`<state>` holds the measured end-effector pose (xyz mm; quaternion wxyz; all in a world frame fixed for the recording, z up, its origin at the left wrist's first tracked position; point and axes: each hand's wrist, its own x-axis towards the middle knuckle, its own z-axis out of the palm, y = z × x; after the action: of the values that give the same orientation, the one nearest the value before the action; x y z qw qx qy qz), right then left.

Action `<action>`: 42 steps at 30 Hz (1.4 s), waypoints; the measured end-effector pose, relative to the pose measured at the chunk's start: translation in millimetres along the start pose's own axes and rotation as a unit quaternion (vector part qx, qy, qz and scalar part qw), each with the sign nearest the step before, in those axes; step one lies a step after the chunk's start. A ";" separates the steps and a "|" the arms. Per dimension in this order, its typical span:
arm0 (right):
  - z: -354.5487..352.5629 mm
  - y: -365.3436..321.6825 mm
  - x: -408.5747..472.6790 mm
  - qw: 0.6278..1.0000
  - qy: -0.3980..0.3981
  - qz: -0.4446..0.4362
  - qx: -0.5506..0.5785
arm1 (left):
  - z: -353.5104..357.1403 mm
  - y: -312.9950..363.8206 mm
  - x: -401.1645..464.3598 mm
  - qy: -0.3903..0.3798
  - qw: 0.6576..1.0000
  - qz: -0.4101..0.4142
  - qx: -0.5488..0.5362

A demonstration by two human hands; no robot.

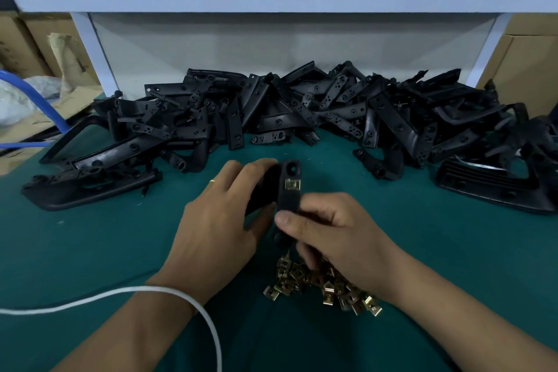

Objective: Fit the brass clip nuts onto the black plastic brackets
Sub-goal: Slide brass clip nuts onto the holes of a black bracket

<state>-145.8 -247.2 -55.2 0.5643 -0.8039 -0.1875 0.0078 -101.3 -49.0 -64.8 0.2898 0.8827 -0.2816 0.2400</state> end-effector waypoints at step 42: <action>19.3 -39.2 -10.2 0.971 -0.172 0.083 0.145 | -17.8 -3.3 16.2 -0.080 0.982 0.168 0.025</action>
<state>-171.0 -221.5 -28.6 0.6311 -0.7132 -0.2112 0.2202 -92.2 -41.1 -43.7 0.1997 0.8463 -0.4418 0.2207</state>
